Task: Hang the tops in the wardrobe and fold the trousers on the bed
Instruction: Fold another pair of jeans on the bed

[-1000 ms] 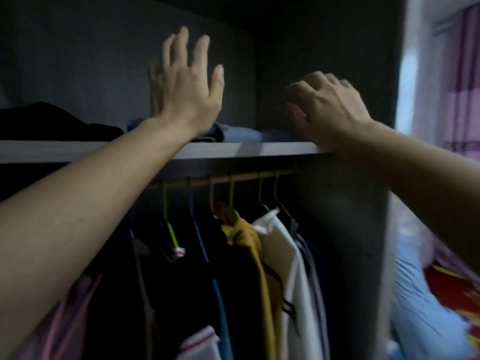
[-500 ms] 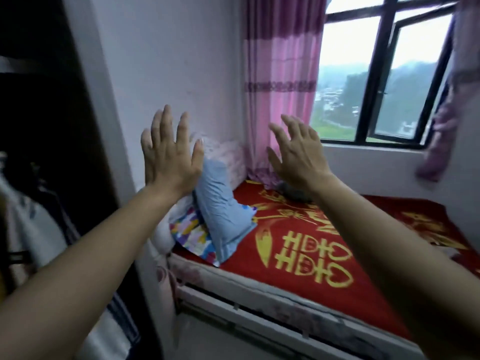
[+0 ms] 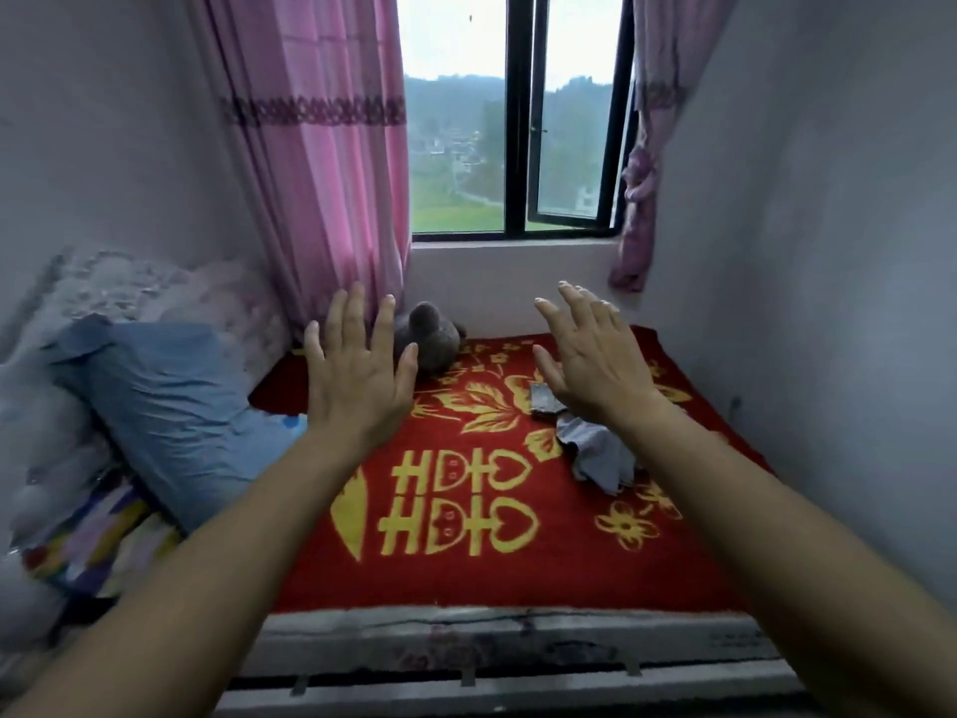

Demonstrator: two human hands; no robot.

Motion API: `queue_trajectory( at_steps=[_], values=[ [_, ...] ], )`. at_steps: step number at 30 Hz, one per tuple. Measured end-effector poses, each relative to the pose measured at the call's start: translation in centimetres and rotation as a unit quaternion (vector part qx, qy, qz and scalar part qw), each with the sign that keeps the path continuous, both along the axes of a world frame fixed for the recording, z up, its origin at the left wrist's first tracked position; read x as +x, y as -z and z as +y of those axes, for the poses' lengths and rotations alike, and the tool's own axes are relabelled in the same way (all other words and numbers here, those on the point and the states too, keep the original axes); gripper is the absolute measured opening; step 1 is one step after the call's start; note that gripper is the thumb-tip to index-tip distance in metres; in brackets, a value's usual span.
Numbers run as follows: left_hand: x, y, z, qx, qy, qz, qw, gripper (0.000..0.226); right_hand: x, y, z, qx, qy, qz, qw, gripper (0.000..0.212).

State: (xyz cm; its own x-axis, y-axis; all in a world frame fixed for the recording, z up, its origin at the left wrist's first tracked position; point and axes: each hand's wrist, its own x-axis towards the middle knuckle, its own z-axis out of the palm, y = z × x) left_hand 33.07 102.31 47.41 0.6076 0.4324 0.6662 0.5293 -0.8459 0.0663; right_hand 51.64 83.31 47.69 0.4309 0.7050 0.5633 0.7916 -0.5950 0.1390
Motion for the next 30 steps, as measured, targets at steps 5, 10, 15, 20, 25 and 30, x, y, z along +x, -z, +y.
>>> queue_trajectory(
  at_steps=[5, 10, 15, 20, 25, 30],
  values=[
    [12.9, 1.5, 2.5, -0.022, 0.082, 0.009, 0.996, 0.062, 9.7, 1.3, -0.1, -0.032, 0.075, 0.014, 0.997, 0.061],
    [24.5, 4.3, 2.4, -0.053, 0.14, 0.04, 0.988, 0.06, 18.0, 4.0, -2.5, -0.034, 0.152, 0.057, 0.986, 0.061],
    [34.0, 9.5, 0.7, -0.055, 0.185, 0.1, 0.976, 0.059, 25.9, 9.4, -6.4, -0.053, 0.208, 0.105, 0.971, 0.061],
    [43.4, 15.2, -0.5, -0.075, 0.185, 0.168, 0.965, 0.063, 36.0, 15.9, -8.1, -0.073, 0.222, 0.154, 0.96, 0.062],
    [51.9, 19.9, -0.6, -0.1, 0.169, 0.234, 0.952, 0.067, 46.4, 21.0, -7.5, -0.093, 0.196, 0.215, 0.952, 0.065],
    [58.2, 24.4, 0.3, -0.145, 0.13, 0.27, 0.943, 0.071, 55.9, 25.4, -5.5, -0.092, 0.183, 0.272, 0.94, 0.066]
  ],
)
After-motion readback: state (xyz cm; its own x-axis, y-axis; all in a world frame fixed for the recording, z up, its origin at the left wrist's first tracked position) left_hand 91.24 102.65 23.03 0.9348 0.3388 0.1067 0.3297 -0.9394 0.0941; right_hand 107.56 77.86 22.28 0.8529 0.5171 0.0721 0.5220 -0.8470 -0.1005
